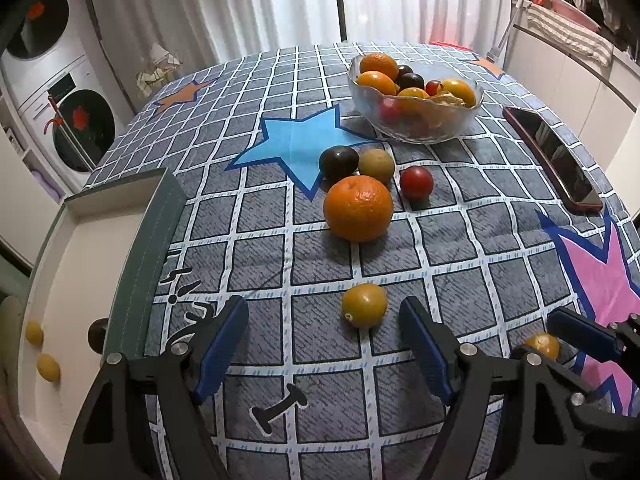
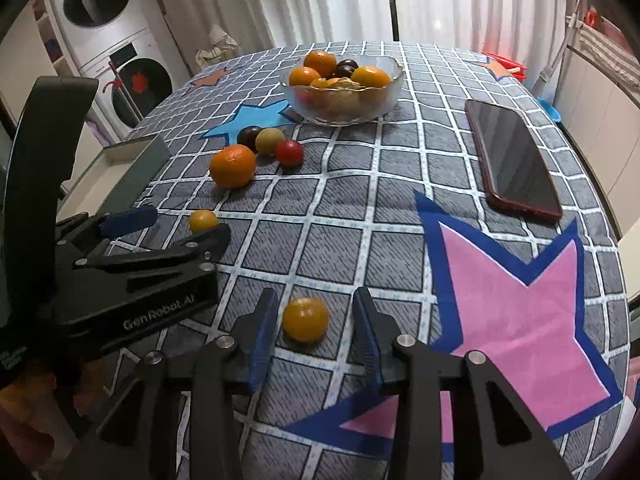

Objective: Organize fruits
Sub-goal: 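Grasp a small yellow fruit with the right tool while the left tool grasps another, then carry both small yellow fruits over the white tray, then open both tools to drop the small yellow fruits into the tray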

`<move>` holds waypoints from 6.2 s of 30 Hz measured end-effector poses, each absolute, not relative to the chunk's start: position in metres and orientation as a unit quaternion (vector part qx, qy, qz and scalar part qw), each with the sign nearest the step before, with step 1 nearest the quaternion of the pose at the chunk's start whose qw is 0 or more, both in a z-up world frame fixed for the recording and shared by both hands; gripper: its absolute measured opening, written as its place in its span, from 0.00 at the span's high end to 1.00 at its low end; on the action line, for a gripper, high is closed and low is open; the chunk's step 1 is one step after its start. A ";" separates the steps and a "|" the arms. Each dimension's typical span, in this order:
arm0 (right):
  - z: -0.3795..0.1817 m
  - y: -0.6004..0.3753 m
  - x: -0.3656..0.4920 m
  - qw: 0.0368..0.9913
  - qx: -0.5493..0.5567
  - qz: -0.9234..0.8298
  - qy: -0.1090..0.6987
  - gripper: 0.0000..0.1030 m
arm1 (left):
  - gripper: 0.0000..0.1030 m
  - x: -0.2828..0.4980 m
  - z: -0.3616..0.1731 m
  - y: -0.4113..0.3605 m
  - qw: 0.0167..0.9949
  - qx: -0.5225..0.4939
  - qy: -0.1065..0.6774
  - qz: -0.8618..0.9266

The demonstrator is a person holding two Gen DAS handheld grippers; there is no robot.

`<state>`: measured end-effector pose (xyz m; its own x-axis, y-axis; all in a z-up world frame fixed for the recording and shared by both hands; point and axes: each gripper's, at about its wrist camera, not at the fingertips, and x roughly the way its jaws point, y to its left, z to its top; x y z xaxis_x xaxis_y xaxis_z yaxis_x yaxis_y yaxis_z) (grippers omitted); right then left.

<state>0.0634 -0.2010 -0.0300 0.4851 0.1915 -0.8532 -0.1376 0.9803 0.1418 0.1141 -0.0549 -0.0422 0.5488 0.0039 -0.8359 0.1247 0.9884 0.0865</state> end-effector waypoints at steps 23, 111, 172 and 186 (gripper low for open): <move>-0.017 -0.236 0.020 0.864 0.093 0.069 0.491 0.77 | 0.78 0.052 -0.026 -0.030 0.874 0.024 0.481 -0.059; 0.030 0.022 0.074 0.831 -0.036 0.229 0.505 0.77 | 0.78 0.037 -0.012 0.166 0.888 -0.064 0.445 0.092; 0.009 0.045 0.088 0.813 -0.032 0.236 0.532 0.16 | 0.06 0.033 -0.024 0.185 0.882 -0.066 0.445 0.138; 0.019 0.009 0.068 0.821 -0.034 0.207 0.531 0.00 | 0.06 0.018 -0.015 0.164 0.878 -0.051 0.458 0.127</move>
